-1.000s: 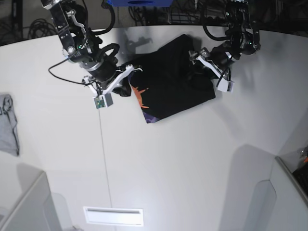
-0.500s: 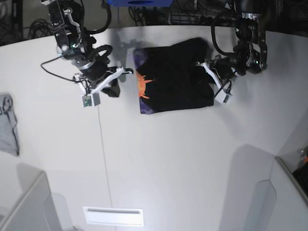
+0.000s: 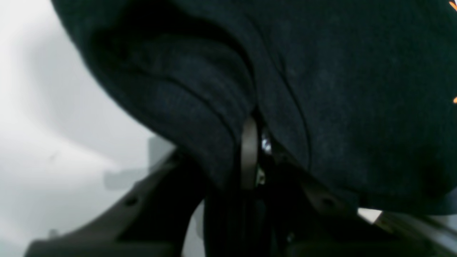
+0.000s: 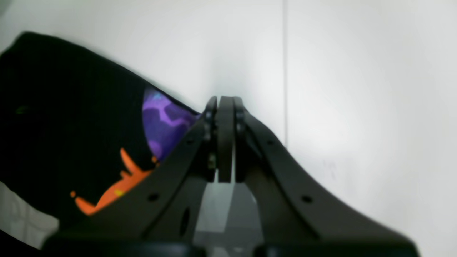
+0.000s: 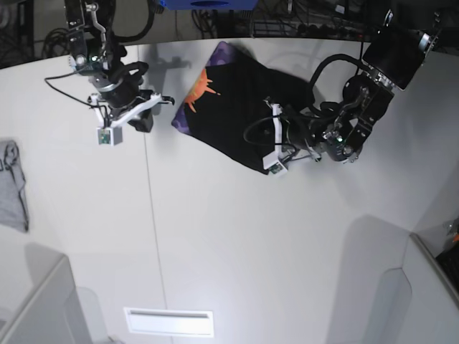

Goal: Fold the T-shirt properly
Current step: 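Flatten and square the folded shirt with the left gripper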

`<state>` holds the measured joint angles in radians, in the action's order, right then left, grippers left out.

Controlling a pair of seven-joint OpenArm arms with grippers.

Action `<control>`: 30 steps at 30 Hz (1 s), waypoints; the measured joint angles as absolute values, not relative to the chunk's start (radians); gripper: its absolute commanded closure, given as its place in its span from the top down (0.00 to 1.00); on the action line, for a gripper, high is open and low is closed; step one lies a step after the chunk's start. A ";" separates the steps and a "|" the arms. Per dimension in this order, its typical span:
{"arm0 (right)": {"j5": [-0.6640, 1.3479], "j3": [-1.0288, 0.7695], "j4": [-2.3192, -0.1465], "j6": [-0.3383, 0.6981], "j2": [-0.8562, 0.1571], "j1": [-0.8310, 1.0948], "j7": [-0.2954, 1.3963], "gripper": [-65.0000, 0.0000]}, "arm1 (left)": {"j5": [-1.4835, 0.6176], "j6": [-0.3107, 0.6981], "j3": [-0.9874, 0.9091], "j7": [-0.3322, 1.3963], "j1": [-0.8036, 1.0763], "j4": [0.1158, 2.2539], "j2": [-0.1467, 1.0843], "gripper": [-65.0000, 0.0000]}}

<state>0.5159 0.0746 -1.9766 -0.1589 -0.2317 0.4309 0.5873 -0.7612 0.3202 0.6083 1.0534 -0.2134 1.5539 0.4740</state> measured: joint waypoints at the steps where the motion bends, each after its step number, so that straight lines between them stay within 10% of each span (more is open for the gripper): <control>1: 0.517 0.064 -1.977 -0.159 -0.231 0.436 0.589 0.00 | -0.760 0.320 0.645 1.057 -0.237 1.554 0.475 0.00; 14: 0.516 -0.075 -1.977 -0.159 -0.159 0.542 0.585 0.00 | -0.403 0.343 1.015 1.029 -0.434 1.573 0.440 0.00; 30: 0.515 -0.097 -1.977 -0.159 -0.053 0.580 0.583 0.00 | -0.022 0.649 1.072 0.923 -0.465 1.564 0.396 0.00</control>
<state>0.5152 -0.0967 -1.9766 -0.1593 -0.0532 0.5804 0.5827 -0.0223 0.6491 1.0718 0.9234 -0.4648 1.5639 0.3962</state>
